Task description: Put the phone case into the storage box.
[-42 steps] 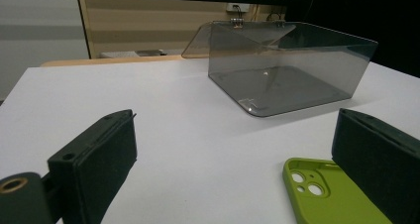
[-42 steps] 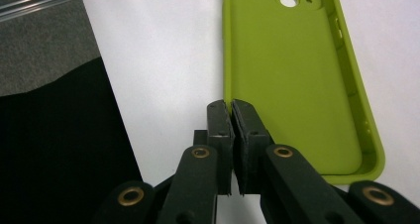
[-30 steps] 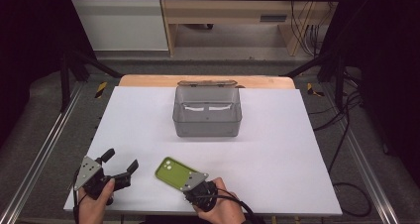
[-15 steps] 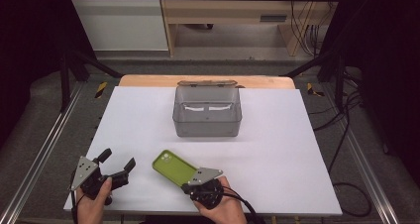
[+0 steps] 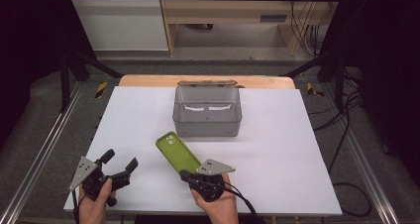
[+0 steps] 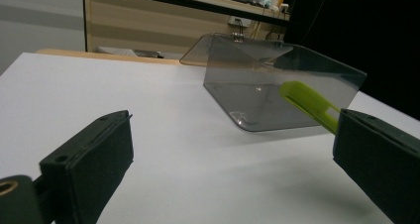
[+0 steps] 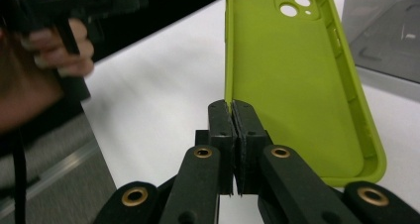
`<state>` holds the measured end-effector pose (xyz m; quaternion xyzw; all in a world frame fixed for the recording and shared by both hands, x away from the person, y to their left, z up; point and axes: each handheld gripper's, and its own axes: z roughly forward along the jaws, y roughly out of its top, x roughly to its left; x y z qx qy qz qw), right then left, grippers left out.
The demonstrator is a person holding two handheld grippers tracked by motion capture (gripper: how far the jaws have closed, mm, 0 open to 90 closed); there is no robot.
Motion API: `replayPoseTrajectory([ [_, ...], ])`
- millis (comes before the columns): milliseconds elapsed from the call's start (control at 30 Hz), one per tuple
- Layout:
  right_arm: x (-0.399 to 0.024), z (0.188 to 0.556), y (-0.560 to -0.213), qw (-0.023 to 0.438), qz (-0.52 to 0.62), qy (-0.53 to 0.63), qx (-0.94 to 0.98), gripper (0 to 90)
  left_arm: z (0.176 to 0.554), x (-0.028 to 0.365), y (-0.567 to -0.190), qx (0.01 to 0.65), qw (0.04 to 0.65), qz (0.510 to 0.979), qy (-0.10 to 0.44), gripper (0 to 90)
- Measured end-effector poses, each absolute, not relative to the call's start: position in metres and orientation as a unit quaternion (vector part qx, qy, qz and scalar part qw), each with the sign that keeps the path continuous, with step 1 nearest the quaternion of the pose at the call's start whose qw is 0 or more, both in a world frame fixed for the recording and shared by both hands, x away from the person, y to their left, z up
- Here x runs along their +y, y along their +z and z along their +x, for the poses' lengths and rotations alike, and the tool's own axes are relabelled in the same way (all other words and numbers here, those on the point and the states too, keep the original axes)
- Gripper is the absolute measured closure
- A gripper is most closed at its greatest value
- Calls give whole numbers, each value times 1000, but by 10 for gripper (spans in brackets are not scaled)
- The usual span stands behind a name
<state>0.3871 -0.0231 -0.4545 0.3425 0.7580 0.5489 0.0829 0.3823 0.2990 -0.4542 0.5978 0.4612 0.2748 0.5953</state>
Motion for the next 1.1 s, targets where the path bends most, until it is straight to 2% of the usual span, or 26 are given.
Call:
replayPoseTrajectory([
  [433,-27,371,-460,95,376,642,662,880,378,282,-450,447,584,615,286,14],
  [600,-26,367,-463,96,381,652,649,880,386,266,-442,438,579,628,281,15],
  [833,-26,358,-462,120,390,662,629,880,391,238,-428,422,583,639,272,15],
  [1100,-28,356,-465,128,385,673,619,880,396,219,-419,416,596,633,266,15],
])
